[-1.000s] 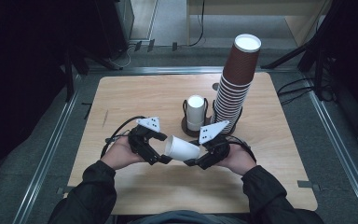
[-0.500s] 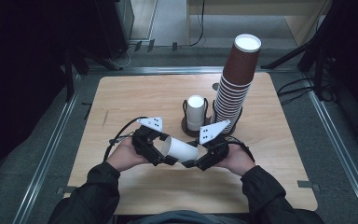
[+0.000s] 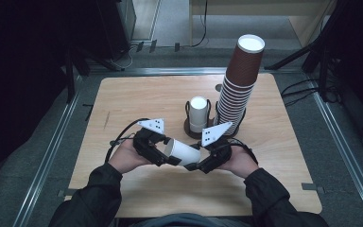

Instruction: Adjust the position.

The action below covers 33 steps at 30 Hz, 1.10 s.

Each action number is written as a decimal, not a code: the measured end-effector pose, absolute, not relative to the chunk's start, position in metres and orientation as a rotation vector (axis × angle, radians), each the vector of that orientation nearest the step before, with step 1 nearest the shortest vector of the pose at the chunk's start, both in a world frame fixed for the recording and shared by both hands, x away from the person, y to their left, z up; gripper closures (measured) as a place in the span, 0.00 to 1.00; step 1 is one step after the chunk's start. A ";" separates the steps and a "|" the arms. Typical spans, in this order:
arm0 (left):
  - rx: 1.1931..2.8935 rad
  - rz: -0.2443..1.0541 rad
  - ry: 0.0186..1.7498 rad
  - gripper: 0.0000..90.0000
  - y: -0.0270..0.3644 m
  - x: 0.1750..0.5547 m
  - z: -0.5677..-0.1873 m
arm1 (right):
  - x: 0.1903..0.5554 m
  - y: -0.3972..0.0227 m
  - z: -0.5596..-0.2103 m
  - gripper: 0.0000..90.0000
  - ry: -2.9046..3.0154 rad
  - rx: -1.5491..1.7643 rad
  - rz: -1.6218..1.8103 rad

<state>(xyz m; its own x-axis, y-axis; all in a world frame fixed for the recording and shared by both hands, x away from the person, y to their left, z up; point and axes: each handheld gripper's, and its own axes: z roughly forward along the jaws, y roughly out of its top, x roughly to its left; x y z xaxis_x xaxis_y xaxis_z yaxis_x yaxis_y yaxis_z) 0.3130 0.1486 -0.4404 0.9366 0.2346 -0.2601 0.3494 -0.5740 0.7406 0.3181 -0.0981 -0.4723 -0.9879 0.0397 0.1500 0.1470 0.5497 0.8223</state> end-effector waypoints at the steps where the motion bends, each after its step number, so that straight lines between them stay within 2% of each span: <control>1: 2.212 -0.165 0.409 0.28 0.149 0.313 -0.440 | 0.318 -0.098 -0.472 0.33 -2.666 -0.162 -1.434; 4: 2.219 -0.157 0.412 0.28 0.152 0.313 -0.437 | 0.318 -0.097 -0.472 0.27 -2.658 -0.191 -1.428; 13: 2.256 -0.122 0.426 0.28 0.161 0.317 -0.429 | 0.323 -0.098 -0.476 0.27 -2.695 -0.238 -1.364; 18: 2.382 -0.031 0.447 0.28 0.159 0.320 -0.428 | 0.323 -0.099 -0.479 0.27 -2.727 -0.251 -1.340; 33: 2.598 0.031 0.366 0.28 0.134 0.322 -0.435 | 0.322 -0.097 -0.483 0.27 -2.777 -0.255 -1.287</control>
<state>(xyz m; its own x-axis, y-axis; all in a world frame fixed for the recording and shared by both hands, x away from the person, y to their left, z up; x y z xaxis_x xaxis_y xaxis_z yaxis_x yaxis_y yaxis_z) 0.3217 0.1342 -0.4347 0.9633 0.2642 -0.0474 0.2526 -0.8326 0.4930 0.3224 -0.0965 -0.4834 -0.9837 0.1204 0.1333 0.1795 0.6354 0.7510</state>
